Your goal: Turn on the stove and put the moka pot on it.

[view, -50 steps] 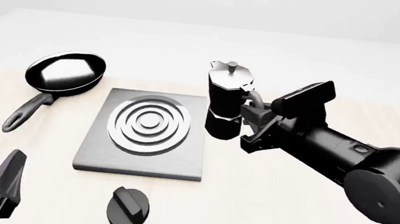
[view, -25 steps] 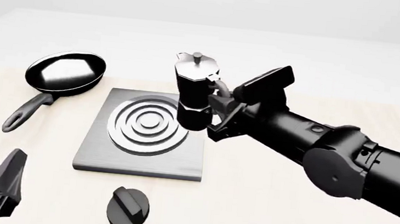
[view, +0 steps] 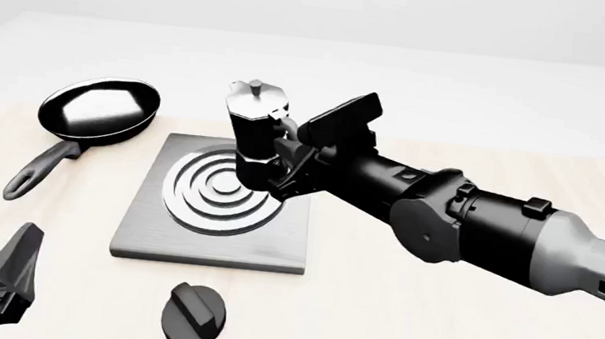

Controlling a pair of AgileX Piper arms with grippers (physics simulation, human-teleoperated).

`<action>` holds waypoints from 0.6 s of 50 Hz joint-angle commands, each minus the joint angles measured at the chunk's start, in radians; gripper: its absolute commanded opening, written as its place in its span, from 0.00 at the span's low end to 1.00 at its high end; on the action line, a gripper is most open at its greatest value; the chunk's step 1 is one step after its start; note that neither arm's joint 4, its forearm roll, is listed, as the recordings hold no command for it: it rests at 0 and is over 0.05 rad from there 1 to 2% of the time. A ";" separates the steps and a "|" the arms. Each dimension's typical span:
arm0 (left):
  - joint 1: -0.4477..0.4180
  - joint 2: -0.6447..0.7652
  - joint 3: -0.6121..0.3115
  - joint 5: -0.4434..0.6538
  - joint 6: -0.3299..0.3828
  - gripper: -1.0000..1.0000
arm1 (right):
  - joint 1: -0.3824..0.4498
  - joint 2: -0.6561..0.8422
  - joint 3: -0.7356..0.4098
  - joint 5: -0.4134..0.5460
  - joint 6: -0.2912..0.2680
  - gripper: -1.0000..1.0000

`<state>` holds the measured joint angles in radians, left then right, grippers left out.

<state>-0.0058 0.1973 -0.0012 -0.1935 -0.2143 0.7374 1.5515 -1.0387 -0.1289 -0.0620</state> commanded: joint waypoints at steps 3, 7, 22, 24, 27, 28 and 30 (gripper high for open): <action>0.000 0.024 0.000 -0.018 0.000 1.00 | 0.003 0.113 -0.101 -0.026 -0.004 0.00; 0.000 0.038 0.000 -0.031 0.002 1.00 | -0.003 0.144 -0.137 -0.024 -0.004 0.00; -0.004 0.093 0.001 -0.076 0.007 1.00 | -0.014 0.243 -0.239 -0.023 -0.004 0.00; -0.006 0.102 0.001 -0.083 0.007 1.00 | -0.013 0.255 -0.250 -0.023 -0.006 0.00; -0.006 0.109 0.001 -0.089 0.009 1.00 | -0.013 0.278 -0.270 -0.023 -0.006 0.00; -0.006 0.114 0.001 -0.094 0.008 1.00 | -0.014 0.287 -0.278 -0.024 -0.004 0.00; -0.006 0.120 0.001 -0.098 0.009 1.00 | -0.015 0.299 -0.290 -0.023 -0.005 0.00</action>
<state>-0.0100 0.2861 -0.0005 -0.2661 -0.2080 0.7262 1.7935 -1.2537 -0.1483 -0.0710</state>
